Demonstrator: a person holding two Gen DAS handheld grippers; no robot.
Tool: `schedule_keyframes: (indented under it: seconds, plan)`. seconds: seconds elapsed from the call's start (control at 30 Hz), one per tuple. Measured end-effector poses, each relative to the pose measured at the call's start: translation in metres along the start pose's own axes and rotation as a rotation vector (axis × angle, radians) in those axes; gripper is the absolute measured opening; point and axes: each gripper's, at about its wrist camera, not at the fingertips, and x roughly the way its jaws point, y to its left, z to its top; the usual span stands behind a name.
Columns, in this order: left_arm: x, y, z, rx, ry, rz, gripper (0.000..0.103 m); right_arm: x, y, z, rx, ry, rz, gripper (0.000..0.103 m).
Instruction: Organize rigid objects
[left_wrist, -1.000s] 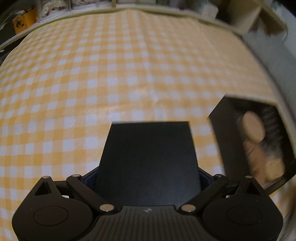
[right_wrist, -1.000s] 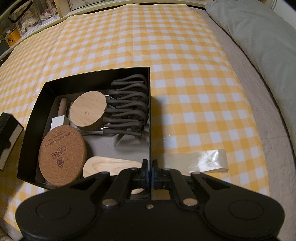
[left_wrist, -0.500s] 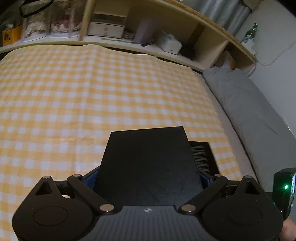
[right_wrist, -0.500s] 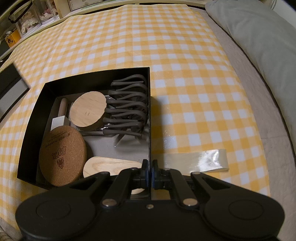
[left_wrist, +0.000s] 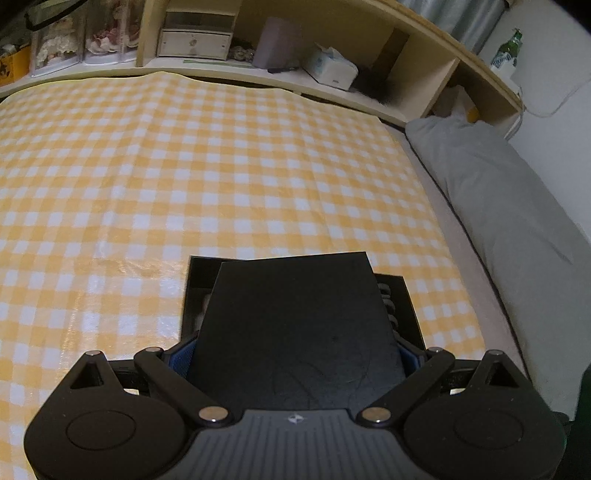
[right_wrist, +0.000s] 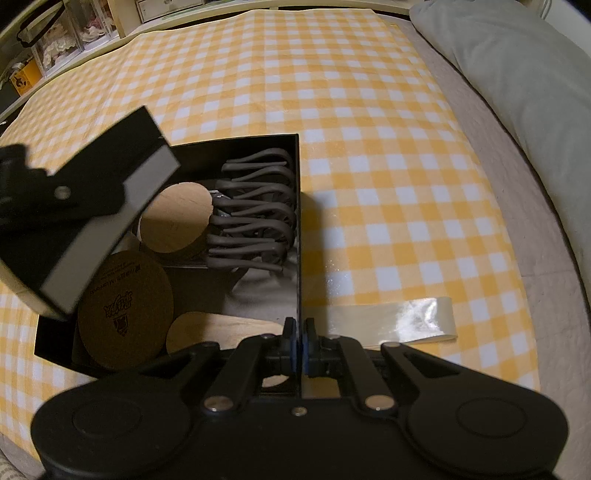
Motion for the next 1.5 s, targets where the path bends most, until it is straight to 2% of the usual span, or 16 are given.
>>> schedule_keyframes:
  seconds: [0.1,0.17,0.77,1.23,1.5]
  plan:
    - [0.006,-0.001,-0.004,0.008,0.032,0.011,0.099,0.000,0.000,0.000,-0.001,0.000,-0.001,0.004]
    - [0.005,-0.002,-0.006,0.025,0.027,0.012,0.103,0.000,0.000,0.000,-0.001,0.000,0.000,0.004]
    - [-0.023,-0.012,-0.020,0.135,0.078,0.022,0.103,0.000,0.000,0.000,-0.004,0.001,0.000,0.005]
    - [-0.081,-0.016,-0.030,0.181,0.002,0.031,0.103,-0.002,-0.002,-0.001,0.012,-0.003,-0.002,0.006]
    - [-0.117,-0.004,-0.038,0.195,-0.063,0.044,0.103,-0.057,0.003,-0.010,0.056,-0.130,-0.006,0.011]
